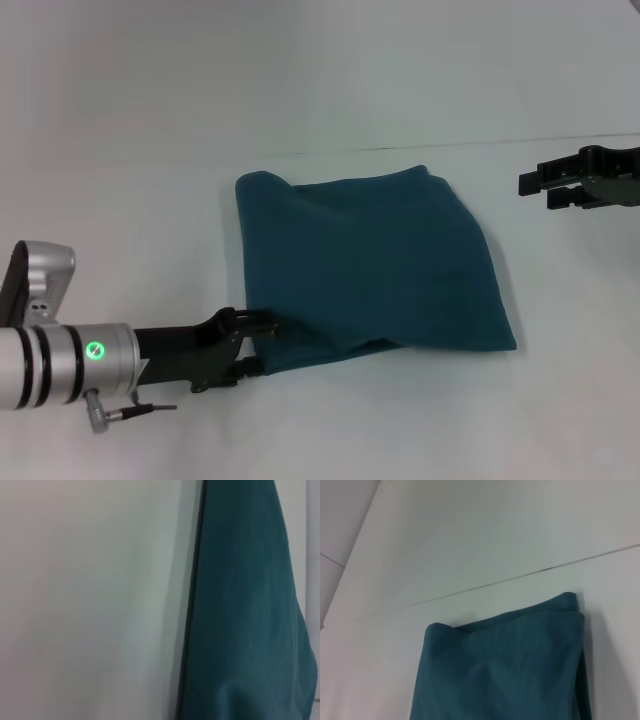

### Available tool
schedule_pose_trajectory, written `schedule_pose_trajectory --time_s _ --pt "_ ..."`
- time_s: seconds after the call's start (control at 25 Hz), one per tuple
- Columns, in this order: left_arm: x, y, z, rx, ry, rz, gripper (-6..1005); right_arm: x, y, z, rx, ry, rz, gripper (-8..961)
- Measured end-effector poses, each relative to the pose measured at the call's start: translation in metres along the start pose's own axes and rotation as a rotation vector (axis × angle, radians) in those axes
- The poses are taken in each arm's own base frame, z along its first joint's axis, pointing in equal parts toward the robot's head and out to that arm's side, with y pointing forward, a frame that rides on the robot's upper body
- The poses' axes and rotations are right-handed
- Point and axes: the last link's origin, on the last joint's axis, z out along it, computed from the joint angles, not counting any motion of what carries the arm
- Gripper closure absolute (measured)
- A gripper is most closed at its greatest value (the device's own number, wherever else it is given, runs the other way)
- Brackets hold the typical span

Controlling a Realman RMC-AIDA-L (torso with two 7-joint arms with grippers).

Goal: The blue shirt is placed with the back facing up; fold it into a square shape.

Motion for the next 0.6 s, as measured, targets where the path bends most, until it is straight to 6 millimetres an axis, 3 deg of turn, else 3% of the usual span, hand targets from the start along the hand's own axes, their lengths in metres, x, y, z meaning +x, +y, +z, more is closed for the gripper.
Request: schedule_pose_trajectory --time_s 0.6 --pt "0.0042 0.0091 0.0043 -0.016 0.012 -0.009 259 0.0007 0.0002 -0.0019 -0.014 -0.002 0.007 348"
